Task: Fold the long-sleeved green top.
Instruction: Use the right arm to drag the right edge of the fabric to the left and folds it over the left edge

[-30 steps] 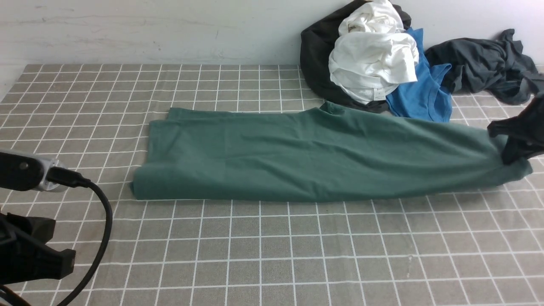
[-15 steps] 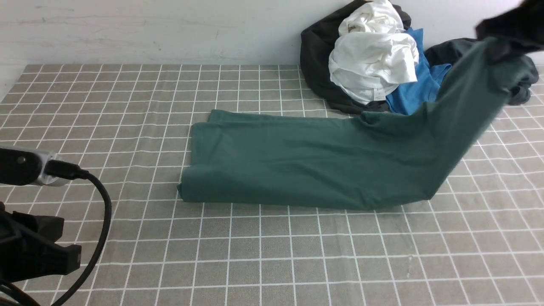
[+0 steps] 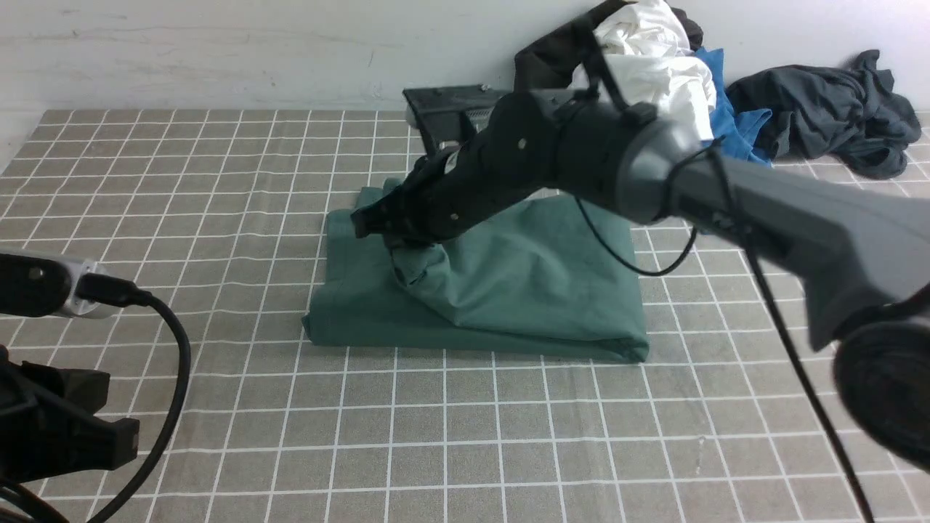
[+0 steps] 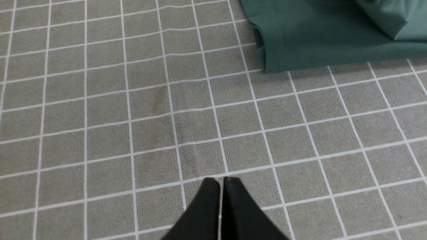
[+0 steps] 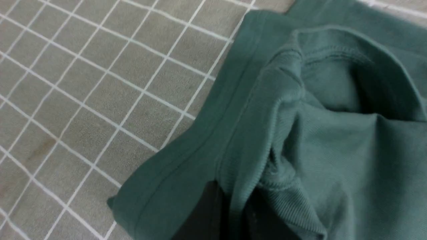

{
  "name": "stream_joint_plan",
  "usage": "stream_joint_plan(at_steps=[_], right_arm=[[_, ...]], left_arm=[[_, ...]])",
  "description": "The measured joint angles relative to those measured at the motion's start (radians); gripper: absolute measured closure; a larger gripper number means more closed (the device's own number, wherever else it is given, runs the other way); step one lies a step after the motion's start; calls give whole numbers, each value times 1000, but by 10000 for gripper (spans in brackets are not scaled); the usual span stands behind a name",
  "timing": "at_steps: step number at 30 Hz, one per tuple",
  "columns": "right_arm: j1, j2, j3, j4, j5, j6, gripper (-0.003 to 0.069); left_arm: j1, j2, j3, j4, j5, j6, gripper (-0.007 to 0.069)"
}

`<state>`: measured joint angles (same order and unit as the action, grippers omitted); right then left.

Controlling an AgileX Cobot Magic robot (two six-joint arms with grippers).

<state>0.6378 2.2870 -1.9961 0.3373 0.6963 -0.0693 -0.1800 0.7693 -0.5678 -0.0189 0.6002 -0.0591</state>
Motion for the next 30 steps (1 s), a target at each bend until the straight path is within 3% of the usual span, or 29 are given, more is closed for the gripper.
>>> stream_joint_plan(at_steps=[7,10,12,14,17,20,22,27,30], right_arm=[[7,153,-251,35,37,40,600],[7,167,-317,23,102,36,487],[7,167,-334,7,121,36,449],[7,163,-382,-58,184,36,367],[7,154,-421,-140,272,36,337],[7,153,-424,-185,318,36,354],[7,162,-420,-196,336,37,403],[25,238,-413,-83,229,19,597],[61,282,-410,-59,167,-43,657]], left_arm=[[0,0,0,0,8,0,628],[0,-2,0,0,20,0,628],[0,-11,0,-1,27,3,628],[-16,-88,0,-1,31,68,628],[-48,-246,24,-2,21,170,628],[-64,-381,76,-3,-2,221,628],[-70,-489,140,-3,-43,238,628],[-73,-706,342,0,-278,252,628],[-73,-758,379,2,-367,253,628]])
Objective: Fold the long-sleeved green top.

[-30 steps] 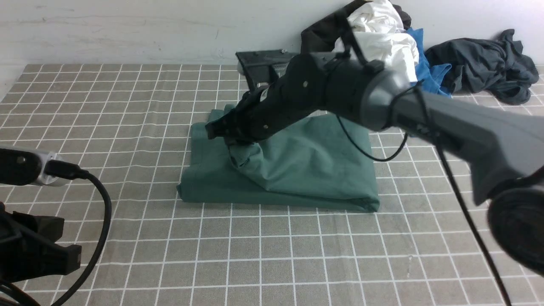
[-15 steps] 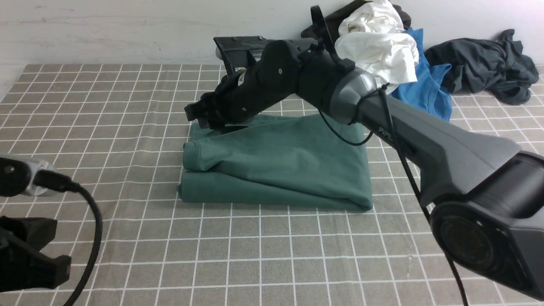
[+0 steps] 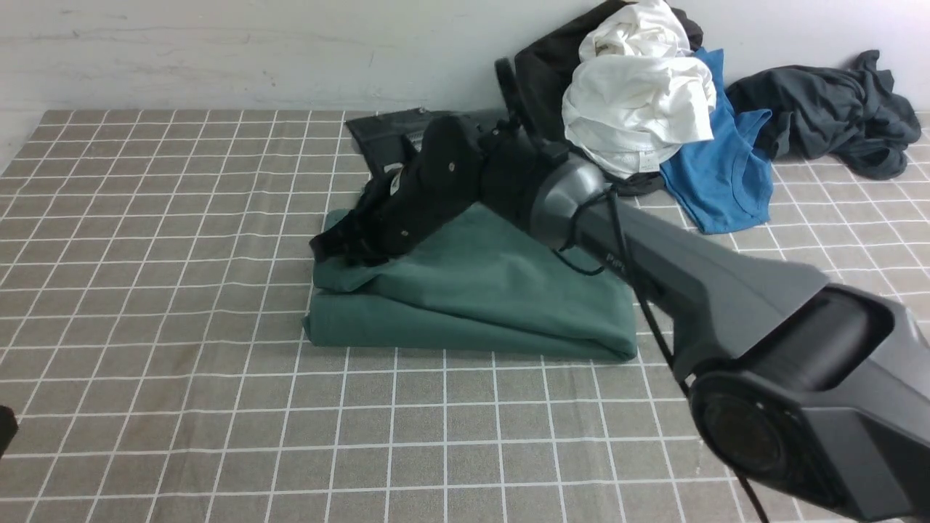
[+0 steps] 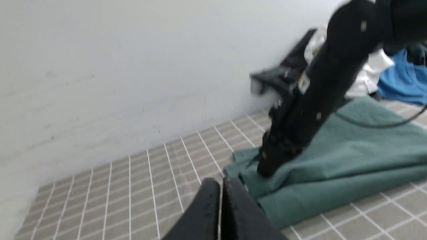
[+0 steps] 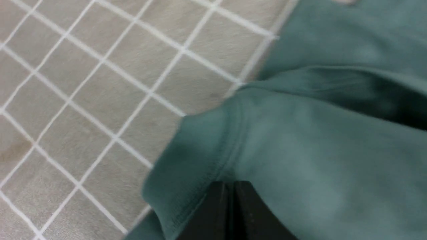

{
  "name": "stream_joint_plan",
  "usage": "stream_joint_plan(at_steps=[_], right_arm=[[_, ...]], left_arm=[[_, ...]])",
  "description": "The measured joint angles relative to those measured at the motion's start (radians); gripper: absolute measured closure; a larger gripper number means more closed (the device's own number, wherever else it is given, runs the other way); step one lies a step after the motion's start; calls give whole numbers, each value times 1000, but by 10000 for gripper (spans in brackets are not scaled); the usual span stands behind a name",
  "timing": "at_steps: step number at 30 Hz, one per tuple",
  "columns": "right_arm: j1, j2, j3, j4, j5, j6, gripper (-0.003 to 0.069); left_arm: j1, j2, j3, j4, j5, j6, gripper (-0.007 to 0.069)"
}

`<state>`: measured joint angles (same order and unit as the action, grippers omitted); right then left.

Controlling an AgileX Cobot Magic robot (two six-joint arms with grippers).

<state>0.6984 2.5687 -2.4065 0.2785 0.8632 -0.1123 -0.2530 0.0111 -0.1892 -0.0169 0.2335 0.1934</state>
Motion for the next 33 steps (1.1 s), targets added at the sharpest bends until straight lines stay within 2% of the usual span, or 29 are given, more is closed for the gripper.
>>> stream_joint_plan(at_steps=[4,8,9,11,12,13,20,23,31,33], right_arm=[[29,11,1,-26,-7,-51,669],[40,-53,4,-206,128,-62,672],[40,-59,4,-216,128,-62,672],[41,-156,7,-323,247,-46,673],[41,-165,8,-336,263,-43,673],[39,-271,19,-379,313,-19,673],[35,-692,248,-427,372,38,673],[35,-795,340,-428,389,40,673],[35,-1101,773,-438,396,112,673],[35,-1169,945,-405,374,144,673]], left_arm=[[0,-12,2,0,-35,0,628],[-1,-12,3,0,-37,0,628],[-1,-12,3,0,-37,0,628],[-1,-12,3,0,-37,0,628],[-1,-12,3,0,-37,0,628],[-1,-12,3,0,-37,0,628],[-1,-12,3,0,-37,3,628],[-1,-12,4,0,-37,4,628],[-1,-12,12,0,-38,4,628],[-1,-12,12,0,-38,4,628]])
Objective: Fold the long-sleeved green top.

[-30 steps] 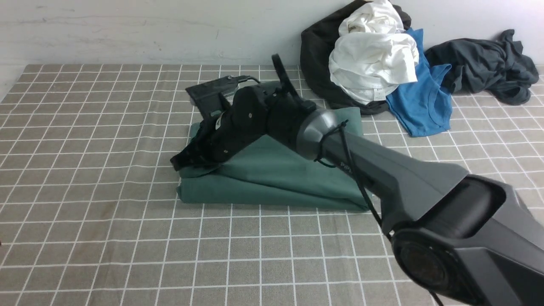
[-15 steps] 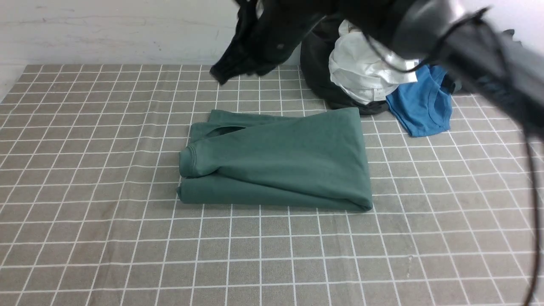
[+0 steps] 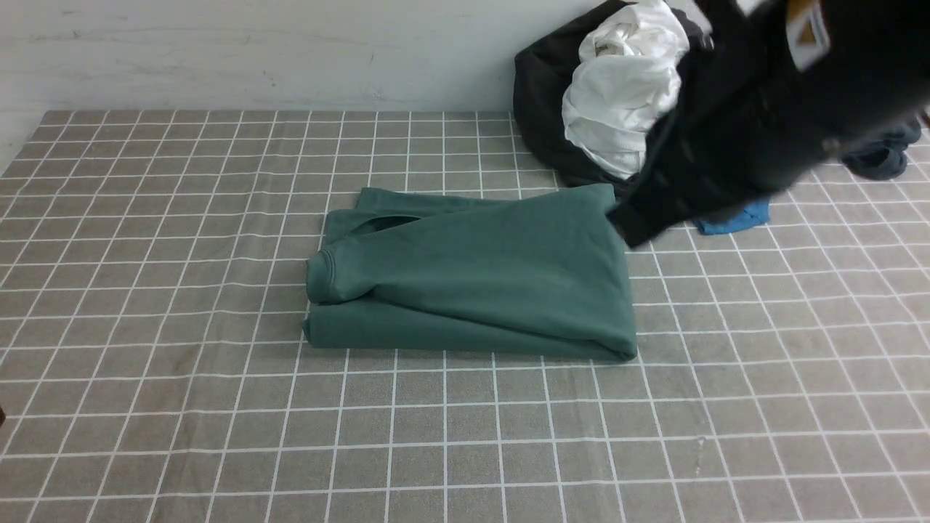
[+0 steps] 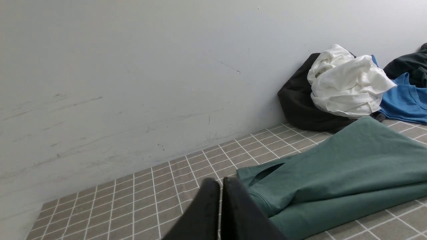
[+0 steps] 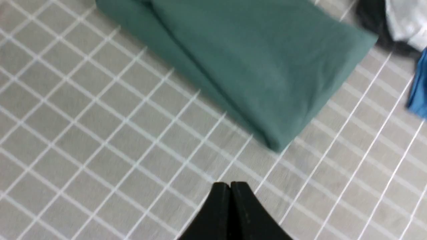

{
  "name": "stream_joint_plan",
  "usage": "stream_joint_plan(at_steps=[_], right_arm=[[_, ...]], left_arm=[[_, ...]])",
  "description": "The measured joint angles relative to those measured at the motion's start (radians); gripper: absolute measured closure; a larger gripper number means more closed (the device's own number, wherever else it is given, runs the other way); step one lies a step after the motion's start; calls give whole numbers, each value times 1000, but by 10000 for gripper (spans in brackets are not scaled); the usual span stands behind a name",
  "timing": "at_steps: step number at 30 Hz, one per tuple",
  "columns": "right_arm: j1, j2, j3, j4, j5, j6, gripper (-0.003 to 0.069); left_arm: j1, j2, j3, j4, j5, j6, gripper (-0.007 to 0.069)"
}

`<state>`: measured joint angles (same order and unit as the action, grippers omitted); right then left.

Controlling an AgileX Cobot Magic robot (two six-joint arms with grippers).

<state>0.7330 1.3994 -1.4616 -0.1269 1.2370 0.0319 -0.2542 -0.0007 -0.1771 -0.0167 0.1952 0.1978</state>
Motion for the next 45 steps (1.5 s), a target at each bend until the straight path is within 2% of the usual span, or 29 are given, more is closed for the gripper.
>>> stream_joint_plan(at_steps=[4,8,12,15,23,29,32,34,35,36,38,41,45], right_arm=[[-1,-78,274,132,-228,-7,673],[-1,-138,478,281,-392,-96,673],[-1,-188,649,448,-395,-149,673],[-4,-194,698,481,-335,-133,673],[-19,-196,709,291,-38,-121,673],[-35,-230,709,259,-26,-104,673],[-38,-297,719,221,-95,-79,673],[-39,-435,753,127,-275,-42,673],[-39,-448,753,113,-275,-40,673],[-40,-552,791,47,-372,-18,673],[-46,-674,848,-47,-452,17,673],[-100,-877,975,-187,-539,141,673],[-214,-1058,1152,-269,-645,298,673]], left_arm=[[0,0,0,0,0,1,628],[0,0,0,0,0,2,628],[0,0,0,0,0,2,628],[0,0,0,0,0,2,628],[0,0,0,0,0,2,628],[0,0,0,0,0,2,628],[0,0,0,0,0,2,628],[0,0,0,0,0,2,628],[0,0,0,0,0,2,628],[0,0,0,0,0,2,628],[0,0,0,0,0,2,628],[0,0,0,0,0,2,628],[0,0,0,0,0,2,628]])
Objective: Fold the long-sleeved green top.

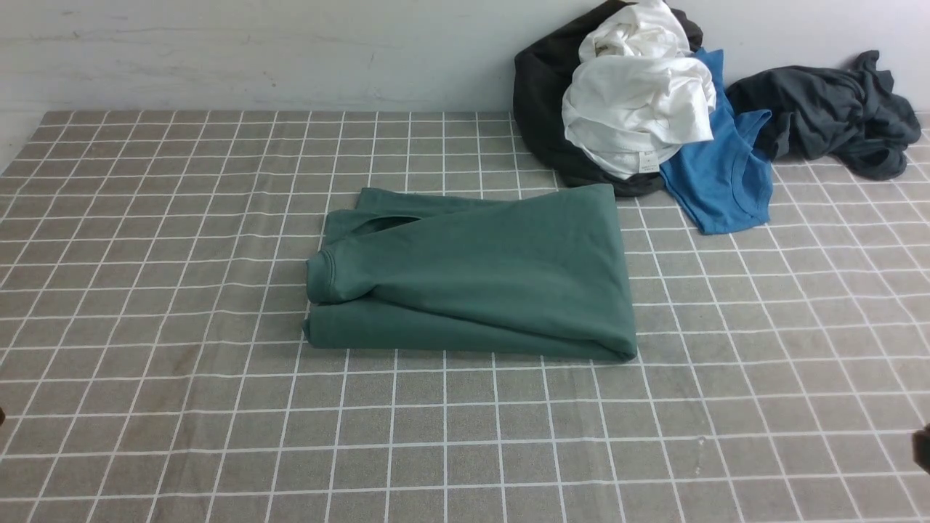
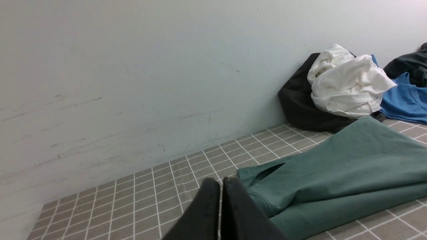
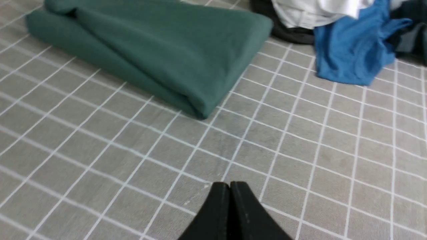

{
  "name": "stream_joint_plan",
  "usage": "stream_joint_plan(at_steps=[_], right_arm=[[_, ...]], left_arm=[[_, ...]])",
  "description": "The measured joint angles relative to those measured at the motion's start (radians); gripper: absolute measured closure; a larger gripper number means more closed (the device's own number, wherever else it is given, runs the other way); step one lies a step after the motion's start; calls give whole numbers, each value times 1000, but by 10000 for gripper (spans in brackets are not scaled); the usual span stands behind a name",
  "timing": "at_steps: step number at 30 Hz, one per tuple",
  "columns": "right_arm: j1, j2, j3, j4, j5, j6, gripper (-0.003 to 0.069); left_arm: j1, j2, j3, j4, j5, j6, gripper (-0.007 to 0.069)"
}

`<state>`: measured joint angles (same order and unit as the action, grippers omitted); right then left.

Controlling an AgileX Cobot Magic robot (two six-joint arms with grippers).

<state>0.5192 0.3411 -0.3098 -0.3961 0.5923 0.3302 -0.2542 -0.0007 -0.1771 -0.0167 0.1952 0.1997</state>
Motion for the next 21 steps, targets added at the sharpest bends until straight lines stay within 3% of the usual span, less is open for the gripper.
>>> stream_joint_plan(at_steps=[5,10,15,21], right_arm=[[-147,-136,167,23,-164,62,673],[-306,-292,319,190,-279,33,673],[-359,-349,336,298,-248,-8,673],[-366,-350,335,311,-242,-58,673]], left_arm=[[0,0,0,0,0,0,628],[0,0,0,0,0,0,628],[0,0,0,0,0,0,628],[0,-1,0,0,0,0,628]])
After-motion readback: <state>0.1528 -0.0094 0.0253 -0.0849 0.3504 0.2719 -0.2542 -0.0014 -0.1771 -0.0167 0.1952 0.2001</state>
